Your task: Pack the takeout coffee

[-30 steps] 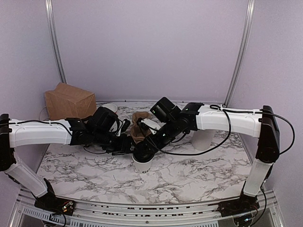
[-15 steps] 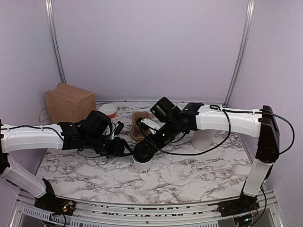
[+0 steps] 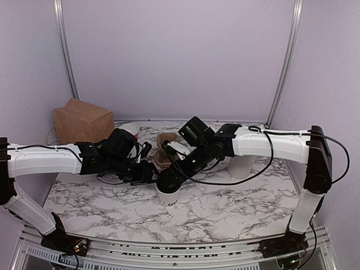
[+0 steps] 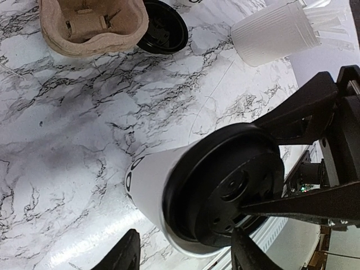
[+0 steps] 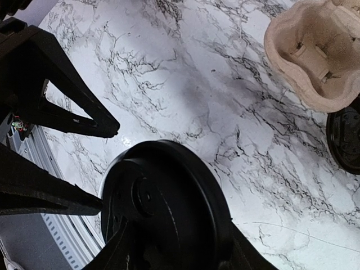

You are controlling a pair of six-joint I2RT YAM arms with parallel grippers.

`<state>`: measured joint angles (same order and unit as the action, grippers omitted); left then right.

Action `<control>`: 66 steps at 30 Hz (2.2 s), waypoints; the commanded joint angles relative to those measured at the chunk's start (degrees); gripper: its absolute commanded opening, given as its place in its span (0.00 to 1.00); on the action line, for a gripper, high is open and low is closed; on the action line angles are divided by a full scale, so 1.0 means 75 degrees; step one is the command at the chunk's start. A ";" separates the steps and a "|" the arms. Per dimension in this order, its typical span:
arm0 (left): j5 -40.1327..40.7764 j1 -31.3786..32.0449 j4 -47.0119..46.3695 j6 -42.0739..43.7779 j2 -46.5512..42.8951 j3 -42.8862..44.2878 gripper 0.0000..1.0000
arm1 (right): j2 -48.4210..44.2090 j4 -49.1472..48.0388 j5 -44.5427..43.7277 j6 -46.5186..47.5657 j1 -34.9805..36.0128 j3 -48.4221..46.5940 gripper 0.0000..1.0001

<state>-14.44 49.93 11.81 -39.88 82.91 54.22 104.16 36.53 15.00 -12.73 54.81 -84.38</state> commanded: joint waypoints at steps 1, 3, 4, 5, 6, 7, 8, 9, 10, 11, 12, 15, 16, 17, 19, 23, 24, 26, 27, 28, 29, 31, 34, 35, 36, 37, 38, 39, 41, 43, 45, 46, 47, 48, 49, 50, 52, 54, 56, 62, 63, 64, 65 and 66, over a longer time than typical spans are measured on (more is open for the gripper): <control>0.0106 0.0034 -0.0132 0.0102 0.0151 0.0331 0.55 | 0.0015 -0.0207 0.0066 -0.0161 0.0087 0.0115 0.50; 0.0161 0.0034 -0.0139 0.0107 0.0205 0.0378 0.56 | 0.0003 -0.0218 0.0073 -0.0154 0.0077 0.0134 0.50; 0.0169 0.0034 -0.0139 0.0122 0.0242 0.0406 0.56 | -0.0001 -0.0219 0.0074 -0.0161 0.0083 0.0147 0.50; 0.0183 0.0034 -0.0134 0.0134 0.0272 0.0442 0.56 | -0.0004 -0.0219 0.0074 -0.0165 0.0087 0.0161 0.50; 0.0206 0.0034 -0.0124 0.0146 0.0311 0.0471 0.56 | -0.0012 -0.0225 0.0091 -0.0160 0.0084 0.0164 0.50; 0.0219 0.0034 -0.0132 0.0157 0.0357 0.0488 0.56 | -0.0019 -0.0230 0.0107 -0.0159 0.0088 0.0165 0.50; 0.0241 0.0034 -0.0132 0.0169 0.0386 0.0509 0.57 | -0.0036 -0.0239 0.0119 -0.0154 0.0084 0.0162 0.50; 0.0254 0.0034 -0.0134 0.0172 0.0419 0.0522 0.57 | -0.0055 -0.0242 0.0129 -0.0158 0.0087 0.0164 0.50; 0.0276 0.0034 -0.0125 0.0183 0.0437 0.0538 0.57 | -0.0068 -0.0242 0.0138 -0.0149 0.0093 0.0153 0.51; 0.0308 0.0034 -0.0114 0.0184 0.0459 0.0546 0.56 | -0.0086 -0.0233 0.0137 -0.0147 0.0089 0.0153 0.51; 0.0327 0.0034 -0.0102 0.0204 0.0472 0.0552 0.57 | -0.0107 -0.0231 0.0136 -0.0139 0.0087 0.0147 0.51; 0.0372 0.0033 -0.0060 0.0233 0.0508 0.0575 0.56 | -0.0130 -0.0202 0.0124 -0.0120 0.0087 0.0111 0.52; 0.0386 0.0034 -0.0041 0.0248 0.0511 0.0585 0.56 | -0.0140 -0.0186 0.0102 -0.0109 0.0087 0.0093 0.52; 0.0389 0.0034 -0.0024 0.0254 0.0521 0.0581 0.57 | -0.0142 -0.0174 0.0092 -0.0100 0.0086 0.0079 0.53; 0.0387 0.0034 -0.0009 0.0255 0.0512 0.0576 0.57 | -0.0153 -0.0162 0.0049 -0.0099 0.0087 0.0081 0.53; 0.0356 0.0045 -0.0013 0.0266 0.0505 0.0531 0.57 | -0.0188 -0.0143 -0.0018 -0.0079 0.0087 0.0050 0.55; 0.0355 0.0045 -0.0007 0.0263 0.0510 0.0520 0.57 | -0.0190 -0.0121 -0.0029 -0.0068 0.0084 0.0029 0.55; 0.0336 0.0046 -0.0008 0.0260 0.0508 0.0506 0.57 | -0.0178 -0.0085 -0.0040 -0.0042 0.0083 0.0003 0.56; 0.0332 0.0054 -0.0008 0.0266 0.0505 0.0488 0.57 | -0.0183 -0.0053 -0.0062 -0.0048 0.0087 -0.0015 0.56; 0.0330 0.0057 -0.0008 0.0263 0.0498 0.0493 0.57 | -0.0181 -0.0028 -0.0081 -0.0028 0.0087 -0.0032 0.56; 0.0331 0.0057 -0.0013 0.0266 0.0499 0.0488 0.57 | -0.0177 -0.0012 -0.0094 -0.0017 0.0087 -0.0042 0.56; 0.0317 0.0057 -0.0017 0.0265 0.0488 0.0475 0.57 | -0.0187 0.0030 -0.0130 0.0007 0.0077 -0.0055 0.56; 0.0302 0.0068 -0.0016 0.0266 0.0483 0.0470 0.57 | -0.0199 0.0089 -0.0187 0.0035 0.0075 -0.0078 0.57; 0.0301 0.0069 -0.0012 0.0266 0.0471 0.0462 0.57 | -0.0200 0.0105 -0.0185 0.0053 0.0075 -0.0103 0.57; 0.0307 0.0069 -0.0012 0.0260 0.0475 0.0459 0.56 | -0.0191 0.0118 -0.0193 0.0061 0.0075 -0.0115 0.58; 0.0308 0.0069 -0.0011 0.0264 0.0476 0.0459 0.56 | -0.0192 0.0137 -0.0199 0.0069 0.0075 -0.0134 0.58; 0.0305 0.0069 -0.0009 0.0266 0.0476 0.0450 0.56 | -0.0191 0.0152 -0.0205 0.0082 0.0077 -0.0150 0.58; 0.0307 0.0079 -0.0013 0.0259 0.0476 0.0441 0.56 | -0.0189 0.0172 -0.0197 0.0103 0.0078 -0.0159 0.59; 0.0303 0.0081 -0.0015 0.0266 0.0488 0.0447 0.56 | -0.0167 0.0211 -0.0201 0.0126 0.0075 -0.0202 0.60; 0.0308 0.0081 -0.0014 0.0266 0.0490 0.0447 0.56 | -0.0167 0.0228 -0.0197 0.0158 0.0075 -0.0211 0.61; 0.0296 0.0092 -0.0016 0.0260 0.0499 0.0447 0.56 | -0.0165 0.0247 -0.0151 0.0184 0.0081 -0.0239 0.62; 0.0293 0.0092 -0.0008 0.0263 0.0499 0.0450 0.56 | -0.0168 0.0250 -0.0126 0.0193 0.0082 -0.0248 0.62; 0.0296 0.0092 -0.0007 0.0266 0.0510 0.0458 0.56 | -0.0166 0.0259 -0.0101 0.0203 0.0076 -0.0262 0.63; 0.0296 0.0092 -0.0012 0.0263 0.0507 0.0469 0.56 | -0.0171 0.0261 -0.0077 0.0207 0.0077 -0.0268 0.63; 0.0294 0.0092 -0.0016 0.0266 0.0521 0.0476 0.56 | -0.0182 0.0259 -0.0055 0.0213 0.0081 -0.0285 0.64; 0.0286 0.0092 -0.0009 0.0265 0.0528 0.0481 0.56 | -0.0178 0.0261 -0.0045 0.0211 0.0078 -0.0281 0.64; 0.0281 0.0092 -0.0014 0.0260 0.0545 0.0493 0.56 | -0.0177 0.0251 0.0008 0.0232 0.0077 -0.0298 0.66; 0.0284 0.0092 -0.0009 0.0266 0.0546 0.0504 0.56 | -0.0173 0.0228 0.0108 0.0244 0.0077 -0.0301 0.66; 0.0276 0.0092 -0.0011 0.0259 0.0535 0.0506 0.56 | -0.0161 0.0232 0.0142 0.0226 0.0075 -0.0325 0.67; 0.0273 0.0092 -0.0008 0.0266 0.0485 0.0506 0.56 | -0.0187 0.0274 0.0207 0.0246 0.0079 -0.0449 0.69; 0.0267 0.0092 -0.0011 0.0266 0.0487 0.0506 0.56 | -0.0205 0.0279 0.0224 0.0250 0.0079 -0.0480 0.69; 0.0272 0.0092 -0.0009 0.0266 0.0480 0.0506 0.56 | -0.0201 0.0290 0.0226 0.0254 0.0080 -0.0512 0.69; 0.0272 0.0092 -0.0014 0.0260 0.0477 0.0514 0.56 | -0.0200 0.0296 0.0216 0.0253 0.0080 -0.0524 0.70; 0.0268 0.0092 -0.0012 0.0274 0.0466 0.0517 0.56 | -0.0197 0.0297 0.0198 0.0253 0.0077 -0.0543 0.70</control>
<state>-12.49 50.30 11.38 -38.37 86.24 56.53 104.12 38.13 15.99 -11.68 54.81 -85.45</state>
